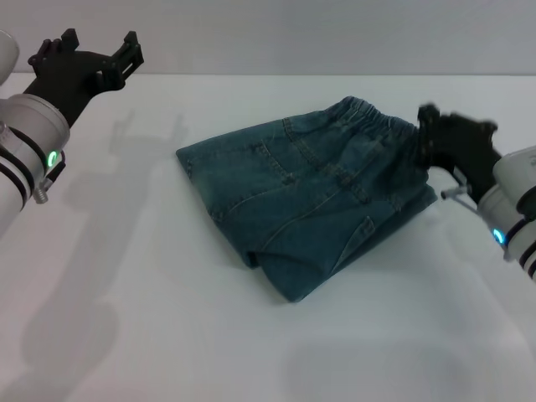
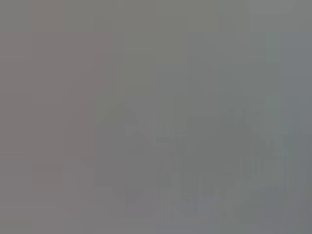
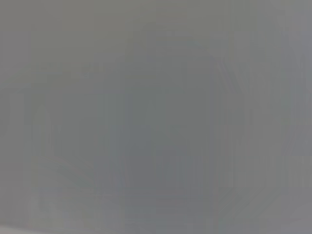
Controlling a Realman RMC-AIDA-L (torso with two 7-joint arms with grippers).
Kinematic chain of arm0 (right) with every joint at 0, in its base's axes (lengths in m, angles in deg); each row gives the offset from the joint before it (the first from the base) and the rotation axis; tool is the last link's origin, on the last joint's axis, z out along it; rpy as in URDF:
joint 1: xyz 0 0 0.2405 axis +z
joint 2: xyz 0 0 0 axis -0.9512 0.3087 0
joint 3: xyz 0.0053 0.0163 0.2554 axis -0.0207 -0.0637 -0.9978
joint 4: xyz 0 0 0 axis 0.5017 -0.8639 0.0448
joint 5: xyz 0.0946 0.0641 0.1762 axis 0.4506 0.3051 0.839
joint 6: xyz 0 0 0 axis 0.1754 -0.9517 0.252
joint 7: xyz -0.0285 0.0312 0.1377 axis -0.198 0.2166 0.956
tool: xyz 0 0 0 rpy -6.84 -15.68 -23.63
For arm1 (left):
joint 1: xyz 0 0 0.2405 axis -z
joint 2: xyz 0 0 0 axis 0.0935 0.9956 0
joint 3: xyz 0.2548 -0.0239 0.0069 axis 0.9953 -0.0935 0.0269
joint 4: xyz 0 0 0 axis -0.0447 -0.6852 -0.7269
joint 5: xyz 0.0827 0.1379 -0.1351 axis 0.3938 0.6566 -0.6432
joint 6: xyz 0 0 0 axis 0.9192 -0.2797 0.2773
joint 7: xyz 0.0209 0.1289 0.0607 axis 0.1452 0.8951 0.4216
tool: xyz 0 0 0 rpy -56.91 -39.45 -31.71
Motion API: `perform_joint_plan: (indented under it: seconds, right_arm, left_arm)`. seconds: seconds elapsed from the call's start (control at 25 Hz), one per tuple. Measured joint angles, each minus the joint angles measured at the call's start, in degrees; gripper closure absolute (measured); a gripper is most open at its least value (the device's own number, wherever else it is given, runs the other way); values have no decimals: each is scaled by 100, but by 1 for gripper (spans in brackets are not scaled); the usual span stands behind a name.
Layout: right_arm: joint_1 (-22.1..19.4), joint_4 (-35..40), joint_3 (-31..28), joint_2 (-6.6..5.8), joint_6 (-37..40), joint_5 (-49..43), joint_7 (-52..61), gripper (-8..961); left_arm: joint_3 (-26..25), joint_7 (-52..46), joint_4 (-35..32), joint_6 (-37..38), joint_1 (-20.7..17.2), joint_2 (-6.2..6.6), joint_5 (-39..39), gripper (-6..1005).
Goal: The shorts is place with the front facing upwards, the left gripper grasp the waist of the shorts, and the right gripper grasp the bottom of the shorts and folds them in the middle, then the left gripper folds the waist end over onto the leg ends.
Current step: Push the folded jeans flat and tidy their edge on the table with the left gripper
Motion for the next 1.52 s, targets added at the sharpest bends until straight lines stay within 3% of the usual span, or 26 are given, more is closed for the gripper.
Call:
perform_joint_plan:
  seconds: [0.08,0.24,0.44,0.48,0.64,0.72,0.84,0.88,0.96,1.04,1.08,1.16,1.36,1.52]
  right_arm:
    - [-29,-205,-19,-6,371,-1,-462,953]
    - [-257,-633,-259,-14,366,12,-863,953]
    - [-999,-1199,-734,18,390,38,-1206,953]
    - [-1310,-1314,-932,17,408,195,-1251,953]
    - [-1707,-1395,-1218,-9,437,429,-1262,953]
    - [-1939,-1440,-1431,-10,475,455,-1266,953]
    - [-2189,-1449,-1675,-1,516,457,-1268,953]
    - [-2231,-1442,-1717,4,517,458,-1268,953]
    - [-2318,-1405,-1776,5,521,459,-1267,953]
    - [-2349,-1371,-1802,6,521,459,-1267,953]
    - [-2352,-1352,-1822,7,513,458,-1267,953]
    - [-2334,-1319,-1876,6,490,459,-1267,953]
    - [-2214,-1202,-2000,-11,470,459,-1272,953]
    - [-2099,-1054,-2071,-23,454,459,-1274,952]
  left_arm:
    - [27,24,-1,0,-9,0,8,161]
    - [291,63,99,-16,-133,6,47,161]
    - [526,71,167,-133,-263,8,200,162]
    - [633,32,142,-281,-315,9,216,162]
    - [703,11,124,-339,-338,9,216,162]
    - [935,-132,128,-346,-403,9,169,239]
    - [1132,-295,145,-372,-456,8,172,264]
    - [1132,-295,145,-372,-456,8,172,272]
    - [1770,-349,148,-738,-582,18,259,303]
    - [1912,-350,141,-815,-593,29,297,349]
    - [2216,-373,142,-852,-593,53,398,373]
    - [2319,-377,158,-823,-588,58,407,419]
    - [2917,-421,197,-723,-587,66,441,650]
    - [3245,-455,7,-703,-541,52,430,759]
